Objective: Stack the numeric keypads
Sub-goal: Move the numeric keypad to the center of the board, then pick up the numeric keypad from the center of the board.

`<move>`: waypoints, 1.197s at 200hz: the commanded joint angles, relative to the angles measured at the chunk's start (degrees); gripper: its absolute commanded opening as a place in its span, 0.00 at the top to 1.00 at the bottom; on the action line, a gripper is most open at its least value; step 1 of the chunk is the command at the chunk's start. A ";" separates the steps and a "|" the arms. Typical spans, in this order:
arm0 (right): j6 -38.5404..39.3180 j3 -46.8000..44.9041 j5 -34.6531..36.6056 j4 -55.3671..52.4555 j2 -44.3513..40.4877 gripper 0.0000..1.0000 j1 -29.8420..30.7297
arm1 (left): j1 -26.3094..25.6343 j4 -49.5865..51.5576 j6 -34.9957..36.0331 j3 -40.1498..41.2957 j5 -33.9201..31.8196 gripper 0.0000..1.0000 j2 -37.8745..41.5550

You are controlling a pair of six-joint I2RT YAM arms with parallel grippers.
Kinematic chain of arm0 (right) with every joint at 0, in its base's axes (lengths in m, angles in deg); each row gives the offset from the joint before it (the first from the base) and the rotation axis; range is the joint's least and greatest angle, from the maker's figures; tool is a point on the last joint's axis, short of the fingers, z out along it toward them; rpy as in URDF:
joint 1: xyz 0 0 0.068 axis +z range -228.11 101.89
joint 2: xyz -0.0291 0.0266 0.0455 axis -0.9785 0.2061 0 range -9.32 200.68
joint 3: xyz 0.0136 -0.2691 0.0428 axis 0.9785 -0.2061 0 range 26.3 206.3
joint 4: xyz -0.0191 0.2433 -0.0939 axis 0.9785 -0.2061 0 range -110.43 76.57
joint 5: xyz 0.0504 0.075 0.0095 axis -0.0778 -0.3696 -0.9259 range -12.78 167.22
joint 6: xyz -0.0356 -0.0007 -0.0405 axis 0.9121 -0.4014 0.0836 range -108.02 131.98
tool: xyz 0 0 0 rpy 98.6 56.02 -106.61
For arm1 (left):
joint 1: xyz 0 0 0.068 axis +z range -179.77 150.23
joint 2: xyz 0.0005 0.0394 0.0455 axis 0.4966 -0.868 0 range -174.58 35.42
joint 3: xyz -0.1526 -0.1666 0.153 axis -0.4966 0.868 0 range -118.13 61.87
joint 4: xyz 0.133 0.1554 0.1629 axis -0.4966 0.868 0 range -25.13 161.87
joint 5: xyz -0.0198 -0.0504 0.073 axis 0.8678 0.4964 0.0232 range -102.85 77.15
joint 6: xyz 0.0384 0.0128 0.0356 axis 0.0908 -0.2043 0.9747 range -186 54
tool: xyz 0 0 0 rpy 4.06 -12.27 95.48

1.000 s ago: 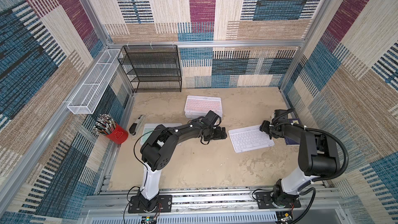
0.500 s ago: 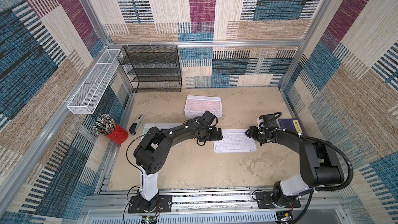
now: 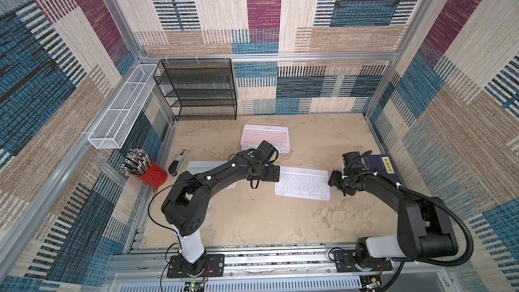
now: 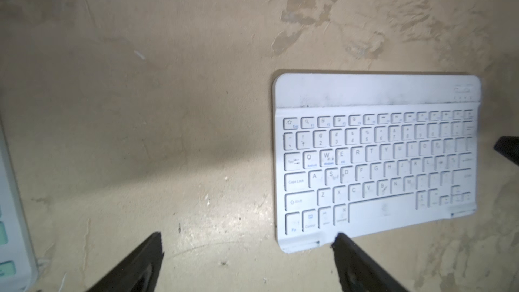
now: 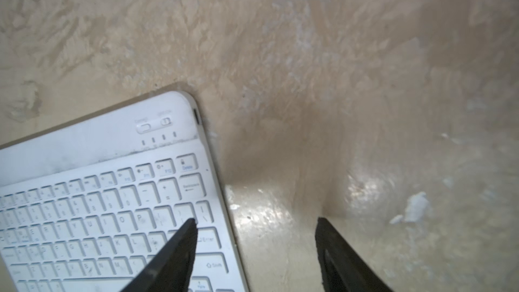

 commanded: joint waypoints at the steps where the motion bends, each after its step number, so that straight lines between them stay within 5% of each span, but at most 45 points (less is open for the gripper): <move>1: -1.47 0.45 3.97 -0.94 -0.62 0.31 0.99 | -0.86 1.50 2.62 -2.76 0.67 0.02 -2.00; 102: -0.84 0.67 2.46 1.84 2.49 0.32 4.82 | -2.70 3.03 -0.99 -9.35 3.69 0.04 -11.86; 239: 0.07 -1.57 -7.57 8.80 4.42 0.32 4.94 | -3.05 -0.04 -2.19 -9.31 9.78 0.05 -15.02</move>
